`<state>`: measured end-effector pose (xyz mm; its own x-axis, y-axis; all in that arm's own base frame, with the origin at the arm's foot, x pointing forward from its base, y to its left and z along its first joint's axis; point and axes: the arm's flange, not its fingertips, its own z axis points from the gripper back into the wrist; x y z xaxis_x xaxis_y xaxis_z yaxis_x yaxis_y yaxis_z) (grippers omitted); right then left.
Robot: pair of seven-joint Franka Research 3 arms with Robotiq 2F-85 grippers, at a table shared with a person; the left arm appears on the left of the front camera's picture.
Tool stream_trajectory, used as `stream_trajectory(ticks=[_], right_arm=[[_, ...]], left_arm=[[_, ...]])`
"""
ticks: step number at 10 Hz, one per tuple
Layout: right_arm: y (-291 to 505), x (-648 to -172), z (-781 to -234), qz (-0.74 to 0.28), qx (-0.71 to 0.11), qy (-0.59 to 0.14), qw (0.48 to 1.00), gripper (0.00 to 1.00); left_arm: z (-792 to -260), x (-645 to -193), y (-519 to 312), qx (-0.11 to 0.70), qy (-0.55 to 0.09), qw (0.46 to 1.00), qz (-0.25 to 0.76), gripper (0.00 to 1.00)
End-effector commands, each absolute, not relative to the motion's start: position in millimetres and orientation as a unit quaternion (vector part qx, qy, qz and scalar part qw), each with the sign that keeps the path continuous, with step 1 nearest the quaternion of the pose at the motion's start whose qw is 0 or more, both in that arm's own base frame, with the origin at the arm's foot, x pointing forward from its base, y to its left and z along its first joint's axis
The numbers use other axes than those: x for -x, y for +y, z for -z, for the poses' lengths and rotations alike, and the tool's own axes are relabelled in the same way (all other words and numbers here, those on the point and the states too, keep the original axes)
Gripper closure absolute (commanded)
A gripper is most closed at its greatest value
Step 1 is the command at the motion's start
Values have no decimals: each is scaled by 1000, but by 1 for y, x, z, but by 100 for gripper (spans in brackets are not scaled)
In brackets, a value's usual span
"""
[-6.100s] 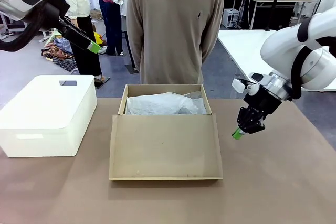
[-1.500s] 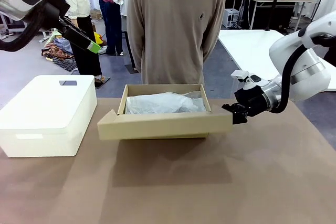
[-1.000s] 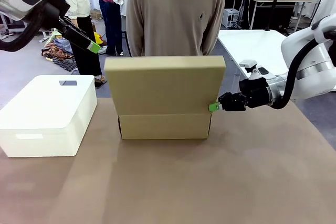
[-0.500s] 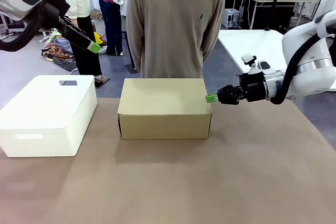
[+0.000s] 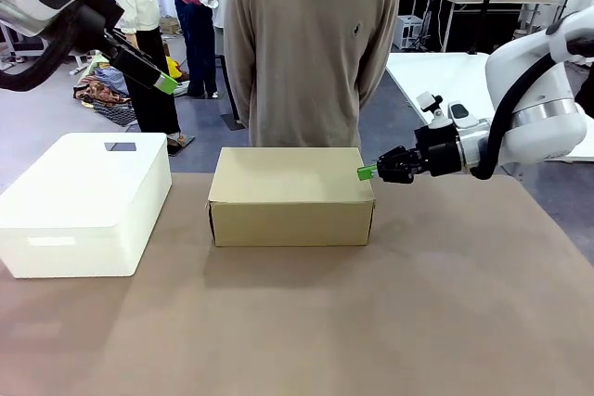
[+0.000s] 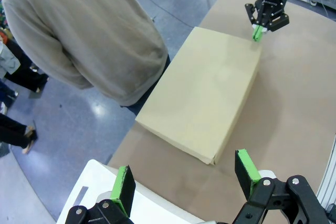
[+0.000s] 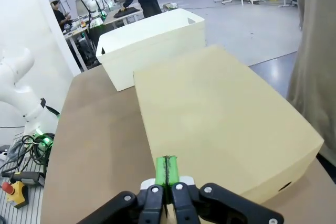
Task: Pack the shoes into the box.
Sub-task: Close the Shoes Box, then press down on the lid of the Shoes Box.
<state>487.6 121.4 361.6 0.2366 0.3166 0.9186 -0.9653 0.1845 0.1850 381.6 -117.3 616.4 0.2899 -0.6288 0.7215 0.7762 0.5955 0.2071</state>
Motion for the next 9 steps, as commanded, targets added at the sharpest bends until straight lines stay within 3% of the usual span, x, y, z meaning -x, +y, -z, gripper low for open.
stream_trajectory(ticks=[1, 9], right_arm=[[127, -478, -371, -499, -409, -383, 661, 100], [120, -487, -360, -484, -419, -383, 666, 100]], left_arm=[[-616, -381, -116, 100, -403, 796, 441, 0], [-616, -381, -116, 100, -403, 796, 441, 0]])
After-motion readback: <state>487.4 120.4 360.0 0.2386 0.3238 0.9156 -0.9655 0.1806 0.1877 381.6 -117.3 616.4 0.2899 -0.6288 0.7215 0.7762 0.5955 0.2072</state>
